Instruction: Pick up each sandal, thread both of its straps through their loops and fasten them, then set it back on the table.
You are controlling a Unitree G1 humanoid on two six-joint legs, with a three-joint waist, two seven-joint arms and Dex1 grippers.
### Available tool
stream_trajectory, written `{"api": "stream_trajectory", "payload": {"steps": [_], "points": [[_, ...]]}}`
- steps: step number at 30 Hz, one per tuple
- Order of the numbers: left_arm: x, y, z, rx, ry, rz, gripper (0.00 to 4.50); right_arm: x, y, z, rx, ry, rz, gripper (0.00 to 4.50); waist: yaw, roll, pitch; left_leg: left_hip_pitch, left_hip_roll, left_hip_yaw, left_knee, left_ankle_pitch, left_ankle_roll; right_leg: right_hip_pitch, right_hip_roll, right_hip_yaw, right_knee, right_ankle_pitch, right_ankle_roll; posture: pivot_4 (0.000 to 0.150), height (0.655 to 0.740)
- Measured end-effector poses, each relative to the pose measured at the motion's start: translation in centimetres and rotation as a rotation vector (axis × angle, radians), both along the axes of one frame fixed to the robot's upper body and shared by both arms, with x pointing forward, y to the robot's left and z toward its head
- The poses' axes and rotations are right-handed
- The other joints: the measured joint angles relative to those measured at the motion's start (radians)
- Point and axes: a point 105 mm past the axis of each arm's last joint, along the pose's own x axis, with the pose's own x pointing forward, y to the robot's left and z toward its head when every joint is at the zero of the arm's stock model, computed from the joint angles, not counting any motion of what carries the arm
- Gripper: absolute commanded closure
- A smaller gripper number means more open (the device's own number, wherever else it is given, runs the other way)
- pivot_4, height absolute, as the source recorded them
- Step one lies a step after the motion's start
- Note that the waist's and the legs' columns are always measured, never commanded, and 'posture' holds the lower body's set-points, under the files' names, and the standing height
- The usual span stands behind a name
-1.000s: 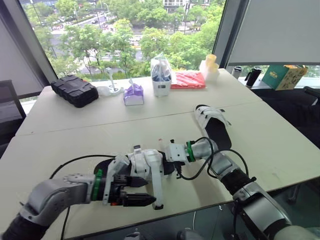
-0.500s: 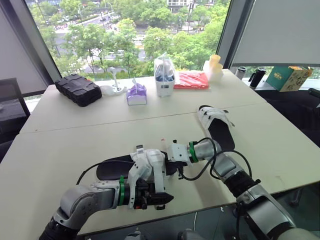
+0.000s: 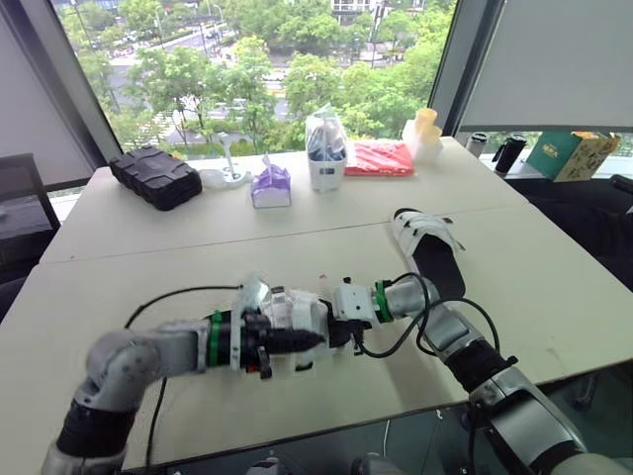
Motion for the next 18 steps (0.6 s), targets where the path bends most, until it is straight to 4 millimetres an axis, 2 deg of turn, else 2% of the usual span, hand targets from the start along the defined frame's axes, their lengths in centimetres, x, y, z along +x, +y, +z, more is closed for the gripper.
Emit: {"api": "stream_trajectory", "payload": {"steps": [3, 8, 15, 18], "points": [[1.4, 0.6, 1.1, -0.035, 0.014, 0.029, 4.46, 0.0, 0.0, 0.0, 0.001, -0.002, 0.001, 4.5, 0.0, 0.0, 0.0, 0.0, 0.0, 0.0, 0.0, 0.0, 0.0, 0.0, 0.0, 0.0, 0.0, 0.0, 0.0, 0.15, 0.74], [3.5, 0.5, 0.6, -0.033, 0.046, 0.083, 4.46, 0.0, 0.1, 0.0, 0.005, -0.004, -0.001, 4.5, -0.001, 0.0, 0.0, 0.0, 0.0, 0.0, 0.0, 0.0, 0.0, 0.0, 0.0, 0.0, 0.0, 0.0, 0.001, 0.15, 0.74], [3.3, -1.5, -1.3, -0.009, 0.085, 0.043, 4.46, -0.1, 0.2, 0.0, 0.01, -0.007, -0.007, 4.5, -0.001, 0.0, 0.0, 0.0, 0.0, 0.0, 0.0, 0.0, -0.001, 0.0, 0.0, 0.001, 0.0, 0.0, 0.001, 0.15, 0.74], [3.3, -1.6, -1.4, -0.004, 0.086, 0.045, 4.46, -0.1, 0.2, 0.0, 0.013, -0.009, -0.011, 4.5, -0.001, 0.0, 0.0, 0.0, 0.0, 0.0, -0.001, 0.0, -0.001, 0.0, 0.0, 0.001, 0.0, 0.0, 0.001, 0.15, 0.74]]}}
